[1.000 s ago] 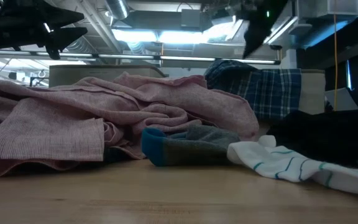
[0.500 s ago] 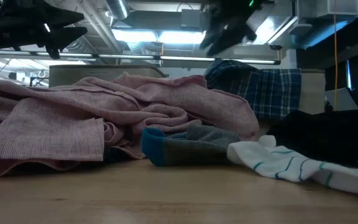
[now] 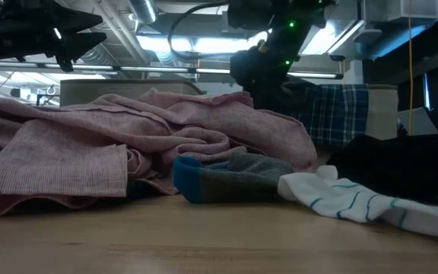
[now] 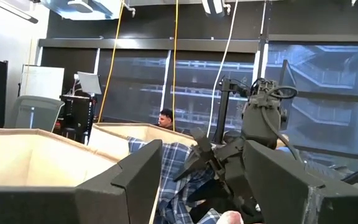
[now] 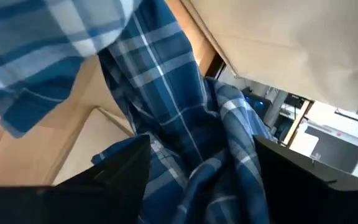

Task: Sort clothes
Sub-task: Put the blue pants into the right laundry organizer

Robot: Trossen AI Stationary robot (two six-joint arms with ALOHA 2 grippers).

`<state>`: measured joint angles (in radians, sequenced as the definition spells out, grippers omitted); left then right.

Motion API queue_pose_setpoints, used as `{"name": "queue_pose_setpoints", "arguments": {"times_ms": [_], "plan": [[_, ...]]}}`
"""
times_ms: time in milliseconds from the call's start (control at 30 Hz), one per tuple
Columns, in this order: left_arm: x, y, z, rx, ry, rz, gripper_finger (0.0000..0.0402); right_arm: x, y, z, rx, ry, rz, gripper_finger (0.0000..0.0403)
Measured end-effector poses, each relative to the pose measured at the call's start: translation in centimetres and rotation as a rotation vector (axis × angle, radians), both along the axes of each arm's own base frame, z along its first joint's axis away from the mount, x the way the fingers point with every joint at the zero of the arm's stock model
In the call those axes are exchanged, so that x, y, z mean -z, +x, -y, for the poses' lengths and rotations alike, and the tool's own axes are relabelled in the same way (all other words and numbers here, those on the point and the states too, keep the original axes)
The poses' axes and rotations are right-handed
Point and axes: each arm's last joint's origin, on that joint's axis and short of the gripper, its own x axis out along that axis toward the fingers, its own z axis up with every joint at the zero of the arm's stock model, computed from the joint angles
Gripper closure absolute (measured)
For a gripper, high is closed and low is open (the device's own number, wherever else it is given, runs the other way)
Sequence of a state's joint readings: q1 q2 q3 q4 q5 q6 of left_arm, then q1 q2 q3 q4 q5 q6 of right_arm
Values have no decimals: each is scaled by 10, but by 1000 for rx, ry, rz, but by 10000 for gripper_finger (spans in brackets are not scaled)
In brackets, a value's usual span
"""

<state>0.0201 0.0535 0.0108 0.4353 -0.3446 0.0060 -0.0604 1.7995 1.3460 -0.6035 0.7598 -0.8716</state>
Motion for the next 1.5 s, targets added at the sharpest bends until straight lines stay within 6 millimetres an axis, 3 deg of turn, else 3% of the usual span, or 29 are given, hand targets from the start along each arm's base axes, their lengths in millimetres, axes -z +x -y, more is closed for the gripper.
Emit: {"name": "queue_pose_setpoints", "arguments": {"times_ms": [200,467,667,800,1000,1267,1500], "plan": [[0,0,0,0,1,3,184,1,0,14,42,-8,5,219],[0,0,0,0,1,2,184,0,0,25,67,-13,31,384],[0,0,0,-1,1,2,184,-9,7,17,62,-45,84,384],[0,0,0,0,2,2,184,-35,6,8,86,-38,193,396],[0,0,0,0,2,0,184,-84,-15,6,150,-104,350,398],[-1,0,0,0,2,6,184,-169,-68,21,260,-168,633,399],[-1,0,0,2,-4,15,184,-222,-124,50,385,-216,826,399]]}}
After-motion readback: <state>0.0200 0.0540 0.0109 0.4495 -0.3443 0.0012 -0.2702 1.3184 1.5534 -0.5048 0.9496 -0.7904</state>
